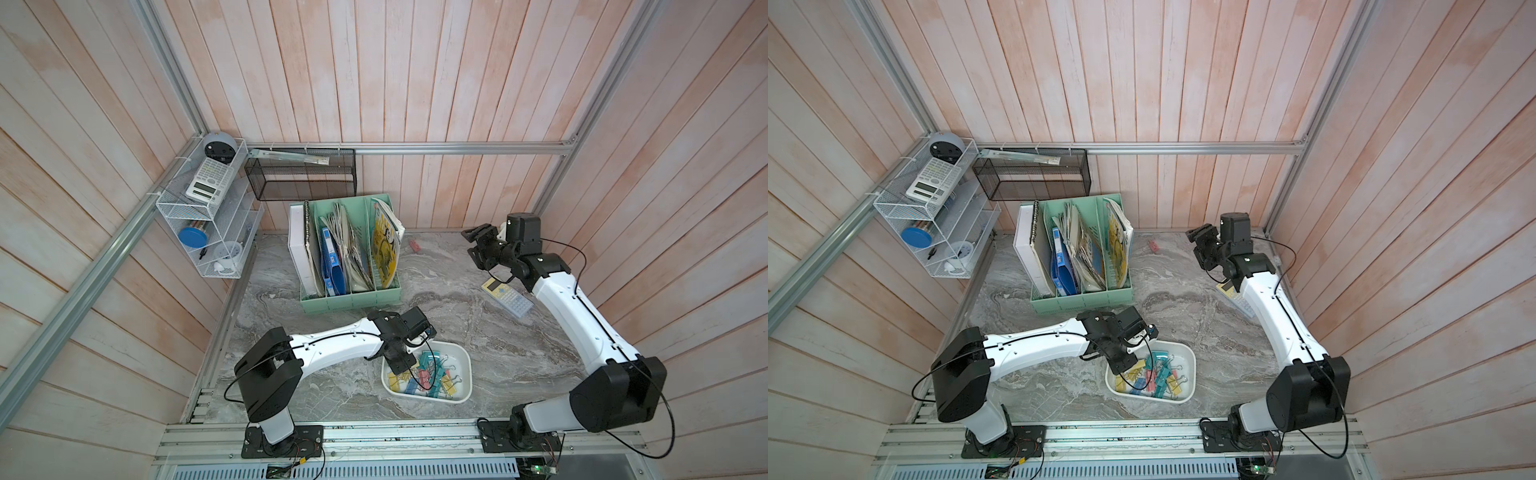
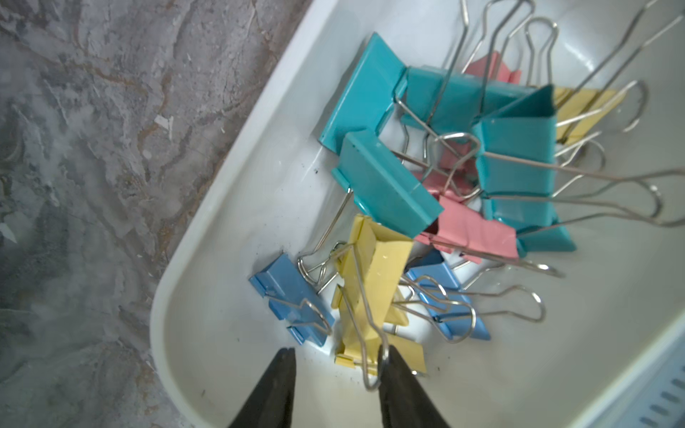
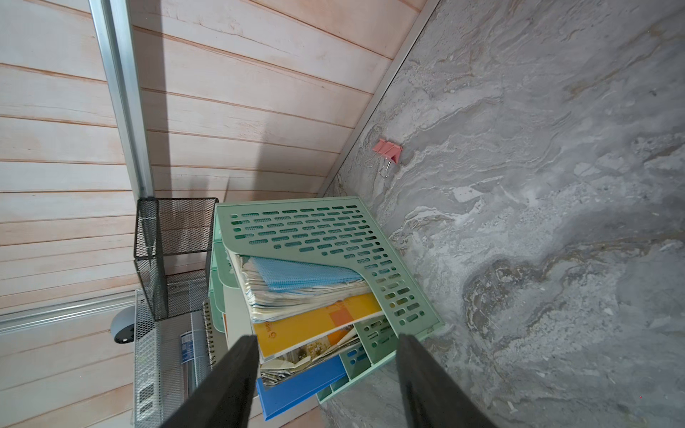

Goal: Put the binder clips in the storage box
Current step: Place the binder clip in the storage box, then pick up the binder clip at the center of the board.

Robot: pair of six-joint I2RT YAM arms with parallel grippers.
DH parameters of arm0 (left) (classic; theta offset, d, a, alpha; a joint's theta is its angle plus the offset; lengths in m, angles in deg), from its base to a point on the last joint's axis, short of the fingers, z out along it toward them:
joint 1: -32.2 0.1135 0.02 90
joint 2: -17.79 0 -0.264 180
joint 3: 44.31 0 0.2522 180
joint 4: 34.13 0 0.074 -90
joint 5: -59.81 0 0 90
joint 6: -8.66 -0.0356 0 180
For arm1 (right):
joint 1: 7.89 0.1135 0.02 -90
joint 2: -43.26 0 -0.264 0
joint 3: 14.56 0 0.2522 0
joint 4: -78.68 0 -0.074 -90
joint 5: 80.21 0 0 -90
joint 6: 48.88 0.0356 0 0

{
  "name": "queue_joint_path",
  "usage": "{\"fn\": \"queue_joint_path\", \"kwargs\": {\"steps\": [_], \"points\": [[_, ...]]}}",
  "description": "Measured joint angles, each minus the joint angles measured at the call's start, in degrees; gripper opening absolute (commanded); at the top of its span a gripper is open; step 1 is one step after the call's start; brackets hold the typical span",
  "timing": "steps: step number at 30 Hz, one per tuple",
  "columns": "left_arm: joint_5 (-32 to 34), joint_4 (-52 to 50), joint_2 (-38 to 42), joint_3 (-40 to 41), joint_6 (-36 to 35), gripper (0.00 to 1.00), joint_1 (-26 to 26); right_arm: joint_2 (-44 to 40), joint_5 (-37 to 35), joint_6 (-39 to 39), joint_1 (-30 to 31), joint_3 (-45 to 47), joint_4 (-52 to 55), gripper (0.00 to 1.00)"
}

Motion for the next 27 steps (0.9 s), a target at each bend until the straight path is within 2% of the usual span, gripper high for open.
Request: {"fn": "queue_joint_path", "kwargs": {"steps": [4,7,12,14,16,21,27], "points": [[0.4,1.3,2.1,0.1,1.4,0.58,1.4,3.8,-0.9,-4.8,0.7,-4.4,3.5,0.63],[0.2,4.3,9.7,1.4,6.1,0.61,6.7,8.0,-1.9,-7.7,2.6,-8.4,5.0,0.62],[1.9,13.6,30.7,6.0,17.1,0.76,19.7,18.2,-3.1,-8.9,6.4,-14.9,5.1,0.61],[2.3,17.4,37.9,8.2,21.8,0.88,24.2,23.7,-3.6,-8.9,7.5,-18.5,4.9,0.61],[2.3,19.7,41.7,10.0,25.2,0.98,27.7,29.5,-3.9,-8.9,8.2,-22.9,4.8,0.61],[1.6,23.0,42.8,13.5,33.0,1.00,34.4,42.8,-3.4,-3.1,9.0,-32.7,0.9,0.61],[-1.0,24.1,39.0,14.0,37.0,1.00,35.2,55.3,-3.2,14.1,9.0,-37.0,-10.0,0.65]]}}
